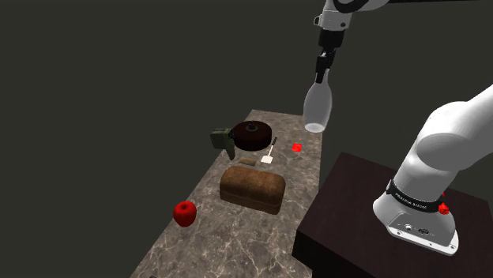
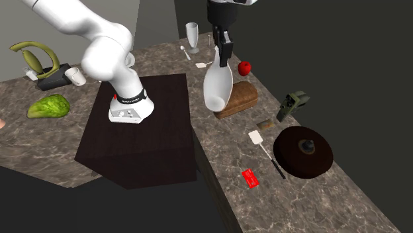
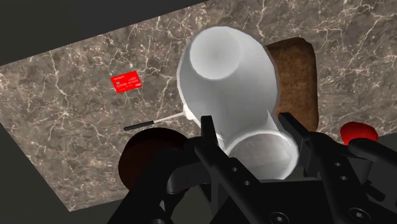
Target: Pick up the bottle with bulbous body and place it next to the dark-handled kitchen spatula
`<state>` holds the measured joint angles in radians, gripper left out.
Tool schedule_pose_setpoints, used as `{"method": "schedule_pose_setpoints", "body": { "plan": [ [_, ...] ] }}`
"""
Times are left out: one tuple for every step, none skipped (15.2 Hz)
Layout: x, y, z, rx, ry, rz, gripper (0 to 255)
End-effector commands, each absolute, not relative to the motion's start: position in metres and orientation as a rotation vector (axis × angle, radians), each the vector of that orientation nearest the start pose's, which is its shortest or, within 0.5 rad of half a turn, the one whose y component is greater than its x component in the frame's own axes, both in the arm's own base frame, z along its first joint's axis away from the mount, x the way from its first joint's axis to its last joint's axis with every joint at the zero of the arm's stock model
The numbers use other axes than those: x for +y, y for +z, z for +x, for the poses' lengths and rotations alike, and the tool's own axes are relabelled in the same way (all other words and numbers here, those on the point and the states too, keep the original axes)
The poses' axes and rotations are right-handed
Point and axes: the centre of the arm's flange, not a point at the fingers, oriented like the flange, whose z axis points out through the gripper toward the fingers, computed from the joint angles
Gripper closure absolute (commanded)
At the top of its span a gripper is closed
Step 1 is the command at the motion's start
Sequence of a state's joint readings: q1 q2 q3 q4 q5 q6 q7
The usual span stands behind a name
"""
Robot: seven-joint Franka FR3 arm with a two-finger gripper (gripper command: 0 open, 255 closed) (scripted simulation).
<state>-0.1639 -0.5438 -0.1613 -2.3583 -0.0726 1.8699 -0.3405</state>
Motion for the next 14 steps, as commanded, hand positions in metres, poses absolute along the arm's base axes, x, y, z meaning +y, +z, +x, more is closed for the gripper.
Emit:
{"method": "schedule_pose_setpoints", "body": {
  "plan": [
    [-0.114,0.530,0.371,-0.086,-0.082,-3.143,255],
    [-0.101,0.530,0.371,-0.086,-0.082,-3.143,255],
    [-0.087,0.530,0.372,-0.086,-0.082,-3.143,255],
    [-0.074,0.530,0.372,-0.086,-0.082,-3.143,255],
    [-0.061,0.530,0.372,-0.086,-0.082,-3.143,255],
    [-0.048,0.530,0.372,-0.086,-0.082,-3.143,255],
    [-0.035,0.530,0.372,-0.086,-0.082,-3.143,255],
    [-0.022,0.530,0.373,-0.086,-0.082,-3.143,255],
    [-0.008,0.530,0.373,-0.086,-0.082,-3.143,255],
    [0.005,0.530,0.373,-0.086,-0.082,-3.143,255],
    [0.018,0.530,0.373,-0.086,-0.082,-3.143,255],
    [0.031,0.530,0.373,-0.086,-0.082,-3.143,255],
    [0.044,0.530,0.374,-0.086,-0.082,-3.143,255],
    [0.058,0.530,0.374,-0.086,-0.082,-3.143,255]
  ]
}}
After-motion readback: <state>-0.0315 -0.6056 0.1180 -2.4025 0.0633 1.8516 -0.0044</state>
